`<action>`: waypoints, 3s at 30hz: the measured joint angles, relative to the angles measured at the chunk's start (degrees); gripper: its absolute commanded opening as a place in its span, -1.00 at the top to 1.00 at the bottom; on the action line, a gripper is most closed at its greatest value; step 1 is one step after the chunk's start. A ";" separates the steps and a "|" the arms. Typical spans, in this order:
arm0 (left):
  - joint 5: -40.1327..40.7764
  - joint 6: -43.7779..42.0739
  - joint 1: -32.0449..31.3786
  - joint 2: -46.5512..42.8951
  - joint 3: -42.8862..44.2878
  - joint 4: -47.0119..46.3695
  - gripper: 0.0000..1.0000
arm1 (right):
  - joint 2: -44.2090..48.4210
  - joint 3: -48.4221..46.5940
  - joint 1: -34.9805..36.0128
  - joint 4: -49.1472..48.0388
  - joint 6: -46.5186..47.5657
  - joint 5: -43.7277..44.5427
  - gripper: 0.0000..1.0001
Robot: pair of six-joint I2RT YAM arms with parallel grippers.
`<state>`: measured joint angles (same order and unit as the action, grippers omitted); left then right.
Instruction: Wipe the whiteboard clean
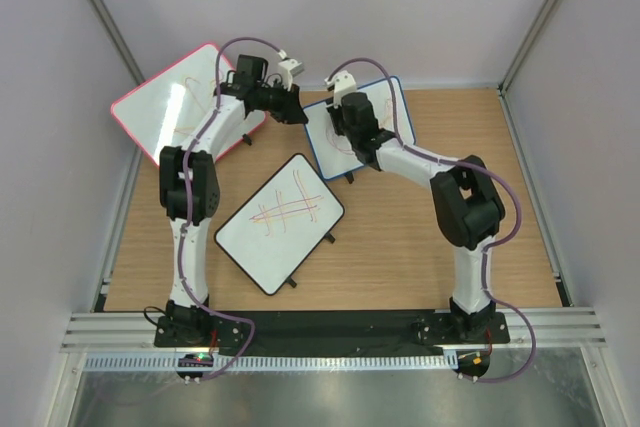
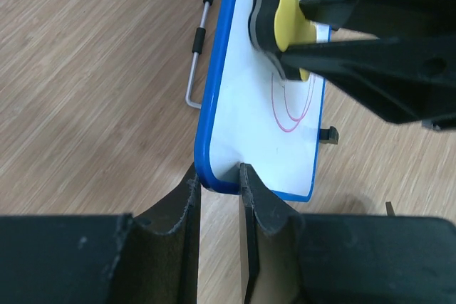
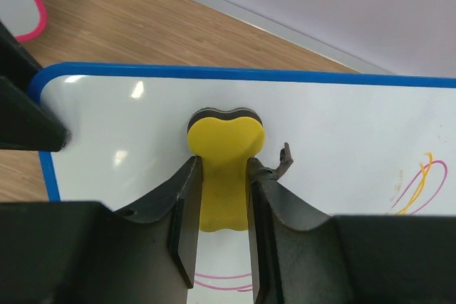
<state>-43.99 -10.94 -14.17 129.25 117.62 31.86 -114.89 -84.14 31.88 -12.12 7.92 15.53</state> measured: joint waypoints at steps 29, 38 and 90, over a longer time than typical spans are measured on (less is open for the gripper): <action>0.31 -0.48 -0.17 -0.37 -0.11 0.81 0.99 | 3.32 9.84 -6.23 -5.73 -7.19 2.12 0.98; 0.17 -0.50 -0.44 -0.39 -0.11 0.24 0.99 | 3.21 8.37 -11.37 -3.89 -12.39 0.44 0.98; -0.17 -1.11 -0.42 -0.42 -0.55 0.63 0.99 | 2.78 15.34 -14.84 -5.79 -27.61 9.05 0.98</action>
<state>-44.16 -12.05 -14.59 128.84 117.08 32.49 -112.12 -68.79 17.04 -17.91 -19.68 24.58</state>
